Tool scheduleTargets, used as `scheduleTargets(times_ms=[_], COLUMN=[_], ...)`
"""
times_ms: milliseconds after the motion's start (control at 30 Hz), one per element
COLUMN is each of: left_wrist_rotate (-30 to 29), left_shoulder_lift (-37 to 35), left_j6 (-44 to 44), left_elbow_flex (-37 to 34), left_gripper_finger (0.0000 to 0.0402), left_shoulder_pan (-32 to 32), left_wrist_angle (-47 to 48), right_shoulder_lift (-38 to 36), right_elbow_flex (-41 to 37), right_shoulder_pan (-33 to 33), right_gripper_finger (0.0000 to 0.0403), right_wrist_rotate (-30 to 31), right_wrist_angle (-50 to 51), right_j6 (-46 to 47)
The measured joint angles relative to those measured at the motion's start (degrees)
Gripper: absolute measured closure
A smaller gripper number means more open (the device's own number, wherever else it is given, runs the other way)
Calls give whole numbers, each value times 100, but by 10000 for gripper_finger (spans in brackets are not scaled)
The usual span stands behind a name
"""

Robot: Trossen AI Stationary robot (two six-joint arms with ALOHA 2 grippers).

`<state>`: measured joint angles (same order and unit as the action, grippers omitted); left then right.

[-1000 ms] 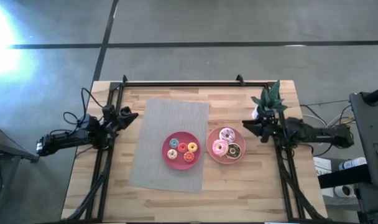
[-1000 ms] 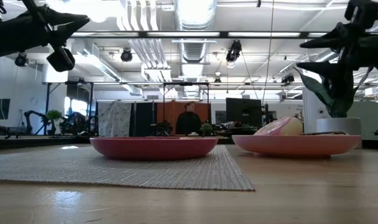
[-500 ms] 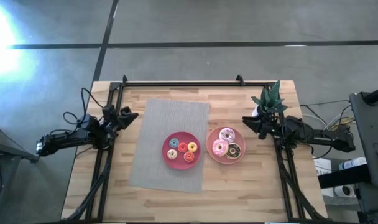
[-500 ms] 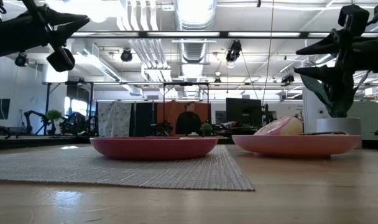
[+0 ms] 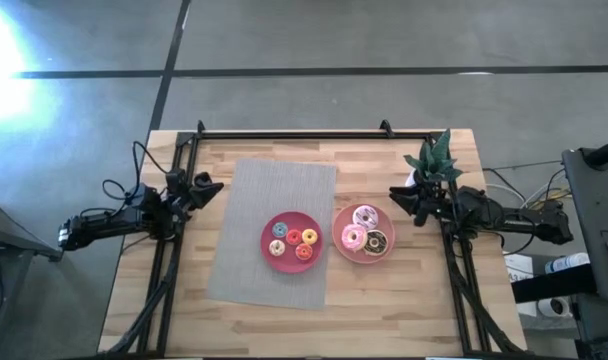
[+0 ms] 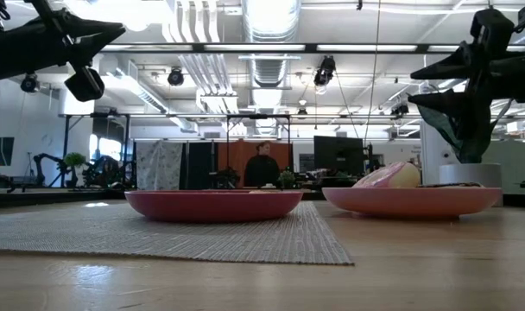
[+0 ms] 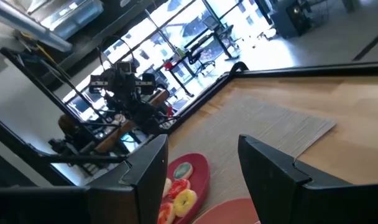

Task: Pick & Place donuts
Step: Return to Home Position

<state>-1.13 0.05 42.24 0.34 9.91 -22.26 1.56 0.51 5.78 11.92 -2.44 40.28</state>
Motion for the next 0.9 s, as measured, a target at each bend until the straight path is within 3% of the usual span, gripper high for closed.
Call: scheduleTargets(times_ms=[133,333,500,600,667,900], left_wrist_rotate=[0,0,0,0,0,0], left_shoulder_lift=[0,0,0,0,0,0], left_j6=[0,0,0,0,0,0], left_elbow_flex=[0,0,0,-1,0,0], left_gripper_finger=[401,401,401,401,401,401], left_shoulder_pan=[0,0,0,0,0,-20], left_wrist_angle=[2,4,4,4,4,4], right_shoulder_lift=[2,7,7,9,11,82], right_elbow_flex=[0,0,0,0,2,2], right_shoulder_pan=[0,-7,-13,-14,-19,-11], right_gripper_finger=[216,216,216,216,216,216], right_wrist_rotate=[2,-99,-855,-2042,-2521,-2024], right_wrist_angle=[0,7,11,40,-7,54], right_j6=[-177,-2672,-3952,-4332,-4422,-4117])
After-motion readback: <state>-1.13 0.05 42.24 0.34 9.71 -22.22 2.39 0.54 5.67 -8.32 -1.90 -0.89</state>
